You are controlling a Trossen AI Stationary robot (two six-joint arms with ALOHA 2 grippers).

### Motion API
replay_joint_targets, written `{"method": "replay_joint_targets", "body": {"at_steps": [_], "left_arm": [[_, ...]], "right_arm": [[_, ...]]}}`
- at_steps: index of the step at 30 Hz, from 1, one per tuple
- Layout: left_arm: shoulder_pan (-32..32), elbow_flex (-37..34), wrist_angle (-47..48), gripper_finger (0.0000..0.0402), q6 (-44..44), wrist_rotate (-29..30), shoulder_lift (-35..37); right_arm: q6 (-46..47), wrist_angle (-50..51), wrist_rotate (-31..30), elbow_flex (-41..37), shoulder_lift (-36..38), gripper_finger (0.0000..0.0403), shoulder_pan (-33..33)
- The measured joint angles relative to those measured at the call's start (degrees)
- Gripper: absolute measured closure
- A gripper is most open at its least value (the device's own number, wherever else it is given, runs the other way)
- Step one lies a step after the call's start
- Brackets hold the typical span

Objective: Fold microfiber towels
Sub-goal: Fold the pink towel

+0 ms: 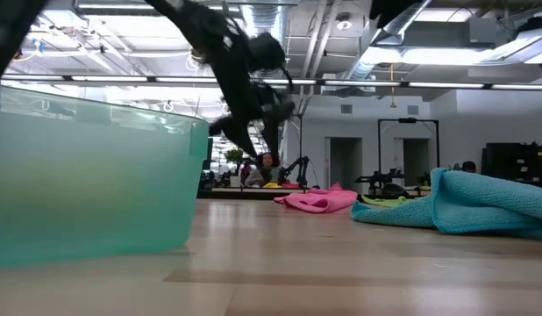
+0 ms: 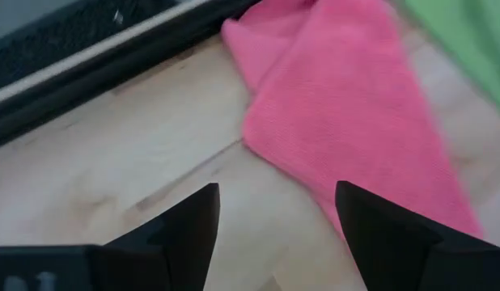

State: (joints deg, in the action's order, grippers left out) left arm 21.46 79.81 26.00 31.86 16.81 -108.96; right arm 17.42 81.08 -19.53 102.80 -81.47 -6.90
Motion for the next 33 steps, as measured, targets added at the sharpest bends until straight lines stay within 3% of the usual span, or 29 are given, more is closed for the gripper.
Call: {"method": "replay_joint_targets", "body": {"at_steps": [5,12,17,27,33], "left_arm": [[4.36,9.26,3.69,0.0162,2.77,-6.54,-10.64],[6.35,21.90,14.24,0.0162,3.58,-7.85,-20.81],[5.57,26.51,15.52,0.0169,1.80,-8.00,-22.25],[5.19,27.08,16.60,0.0214,4.33,-7.71,-22.47],[3.28,27.36,17.44,0.0240,0.68,-15.05,-21.29]], "right_arm": [[1.10,0.06,0.11,0.02,0.66,0.0163,-0.13],[1.08,0.28,0.13,0.03,0.61,0.0163,0.05],[1.06,0.30,0.13,0.03,0.59,0.0163,0.11],[0.64,0.34,0.13,0.03,0.59,0.0163,0.73],[-1.90,0.32,0.13,0.03,0.59,0.0163,1.65]]}}
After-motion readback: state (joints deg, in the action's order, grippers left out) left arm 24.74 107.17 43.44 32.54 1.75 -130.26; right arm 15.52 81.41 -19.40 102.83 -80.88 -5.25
